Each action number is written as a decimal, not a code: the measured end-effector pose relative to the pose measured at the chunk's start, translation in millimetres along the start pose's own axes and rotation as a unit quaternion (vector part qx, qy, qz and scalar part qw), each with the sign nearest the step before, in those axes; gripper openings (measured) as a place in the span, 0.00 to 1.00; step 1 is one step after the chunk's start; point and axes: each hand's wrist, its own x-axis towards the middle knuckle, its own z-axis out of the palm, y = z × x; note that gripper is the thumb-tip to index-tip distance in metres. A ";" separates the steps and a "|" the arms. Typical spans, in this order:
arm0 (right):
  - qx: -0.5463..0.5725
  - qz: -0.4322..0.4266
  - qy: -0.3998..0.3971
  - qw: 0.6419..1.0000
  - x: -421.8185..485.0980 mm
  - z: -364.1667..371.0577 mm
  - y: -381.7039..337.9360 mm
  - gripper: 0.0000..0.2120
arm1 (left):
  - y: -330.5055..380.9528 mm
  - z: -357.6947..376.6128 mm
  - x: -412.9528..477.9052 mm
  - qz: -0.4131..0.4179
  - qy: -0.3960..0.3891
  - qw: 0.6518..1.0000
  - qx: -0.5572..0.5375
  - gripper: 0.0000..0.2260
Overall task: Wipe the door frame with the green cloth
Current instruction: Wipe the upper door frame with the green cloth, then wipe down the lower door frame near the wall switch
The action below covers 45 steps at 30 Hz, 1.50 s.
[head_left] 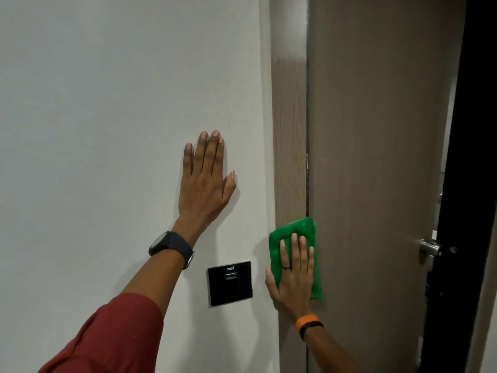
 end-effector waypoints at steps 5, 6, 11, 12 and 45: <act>0.022 0.001 0.021 1.000 63.9 -10.5 -8.0 0.37 | 0.2 -0.8 0.2 0.002 -0.003 1.000 -0.003 0.34; 0.031 0.002 0.029 0.999 90.0 -17.2 -12.2 0.35 | 0.2 -0.9 -0.3 0.002 -0.003 1.000 -0.004 0.34; 0.035 0.015 0.105 0.994 267.9 -56.1 -38.9 0.28 | -1.1 -1.2 0.0 0.001 -0.002 1.000 -0.008 0.34; 0.033 0.017 0.117 0.992 297.1 -63.4 -42.9 0.27 | -1.2 -1.0 0.0 0.003 0.000 1.000 -0.009 0.34; 0.241 0.166 -0.146 0.945 -132.3 -93.8 -82.9 0.16 | 34.1 -82.7 -337.4 -0.080 -0.234 0.953 -0.174 0.31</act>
